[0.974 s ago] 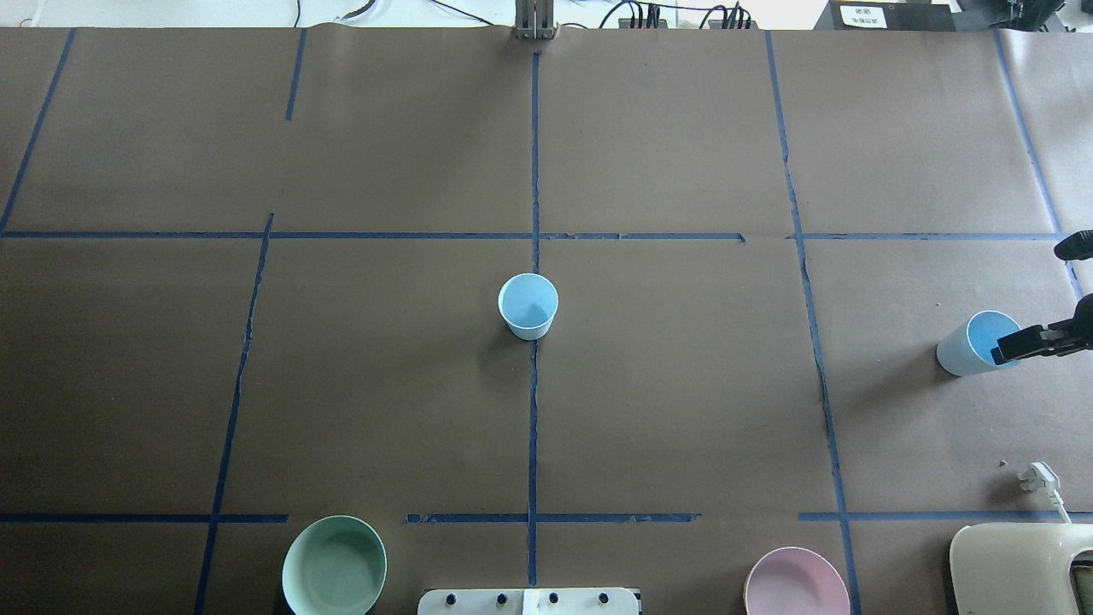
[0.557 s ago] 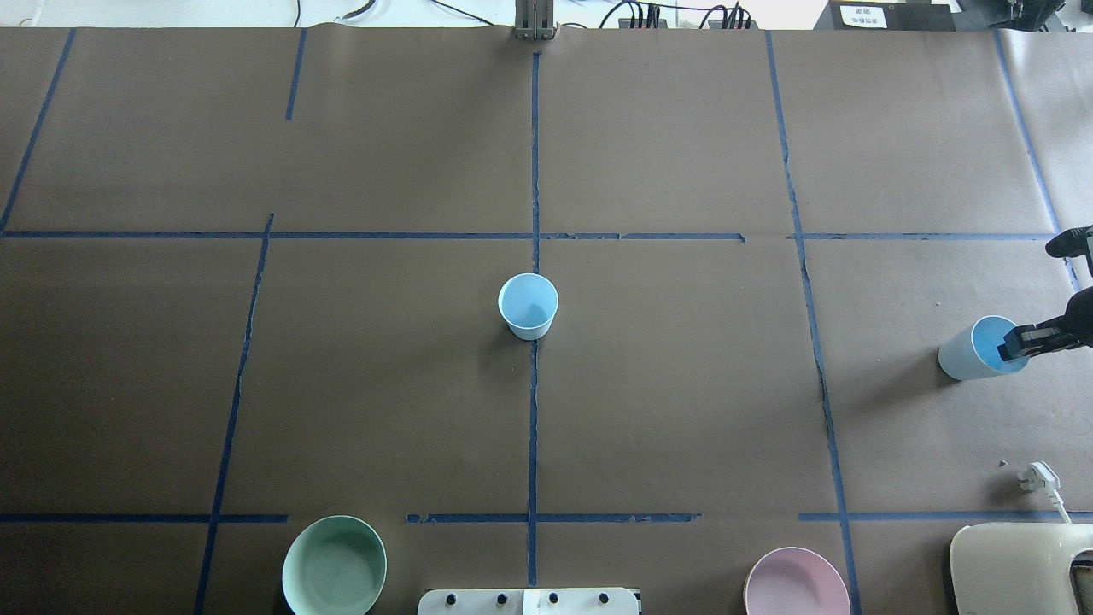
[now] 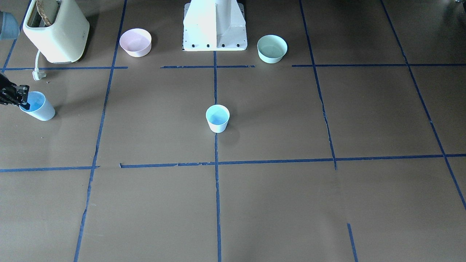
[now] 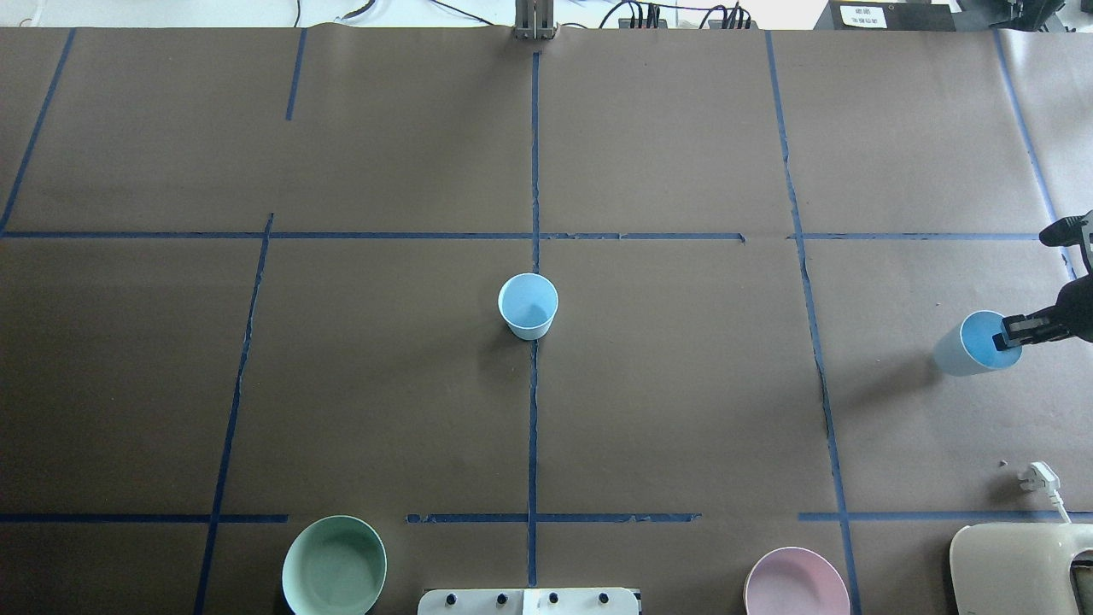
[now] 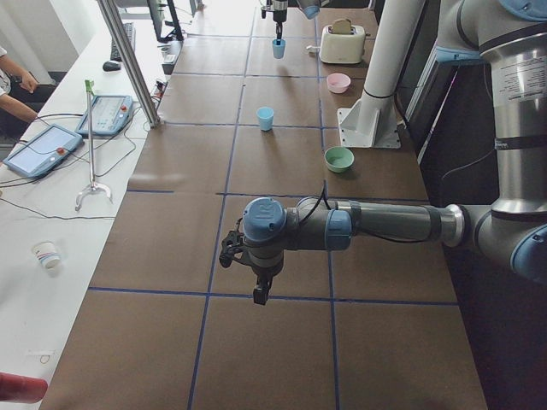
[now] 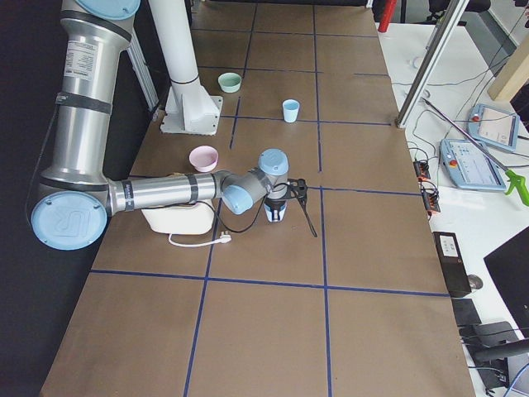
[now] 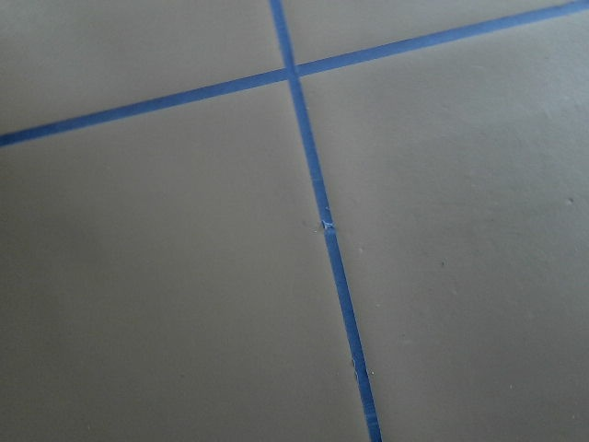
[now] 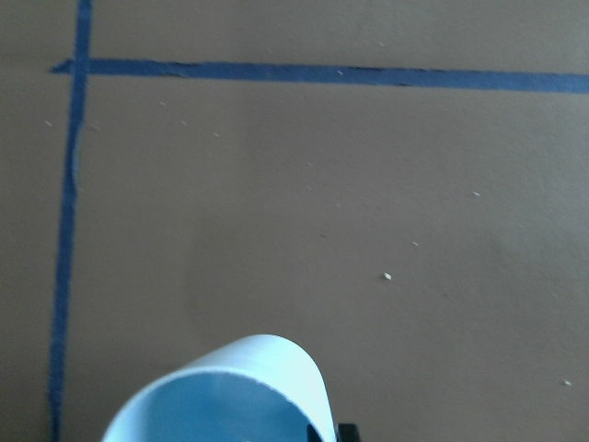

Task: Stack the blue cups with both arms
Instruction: 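Carry the held cup with the right gripper above the centered cup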

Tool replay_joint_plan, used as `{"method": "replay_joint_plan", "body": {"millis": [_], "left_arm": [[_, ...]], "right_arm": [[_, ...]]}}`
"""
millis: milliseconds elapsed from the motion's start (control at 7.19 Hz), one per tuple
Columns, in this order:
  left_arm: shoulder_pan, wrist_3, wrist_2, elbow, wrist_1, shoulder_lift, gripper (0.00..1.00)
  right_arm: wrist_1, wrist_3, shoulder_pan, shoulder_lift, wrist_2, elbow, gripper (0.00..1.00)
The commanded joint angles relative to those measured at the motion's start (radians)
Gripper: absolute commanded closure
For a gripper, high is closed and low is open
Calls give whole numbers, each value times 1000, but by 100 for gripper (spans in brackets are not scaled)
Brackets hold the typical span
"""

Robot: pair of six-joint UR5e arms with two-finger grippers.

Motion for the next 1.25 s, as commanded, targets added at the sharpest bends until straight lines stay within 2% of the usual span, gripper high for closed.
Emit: {"method": "replay_joint_plan", "body": {"millis": [0, 278, 417, 557, 696, 835, 1113], "left_arm": [[0, -43, 6, -4, 1, 0, 0], [0, -48, 5, -4, 2, 0, 0], [0, -48, 3, -5, 2, -2, 0], [0, -48, 3, -5, 2, -2, 0], [0, -49, 3, -5, 2, -2, 0], [0, -51, 2, -5, 4, -2, 0], [0, -52, -3, -5, 2, -2, 0]], "right_arm": [[-237, 180, -52, 207, 3, 91, 100], [-516, 347, -141, 477, -40, 127, 100], [-610, 485, -259, 607, -143, 116, 100], [-654, 596, -330, 721, -222, 89, 100], [-654, 726, -403, 838, -296, 9, 100], [-653, 767, -445, 915, -381, -73, 100], [-644, 773, -461, 922, -393, -99, 100]]}}
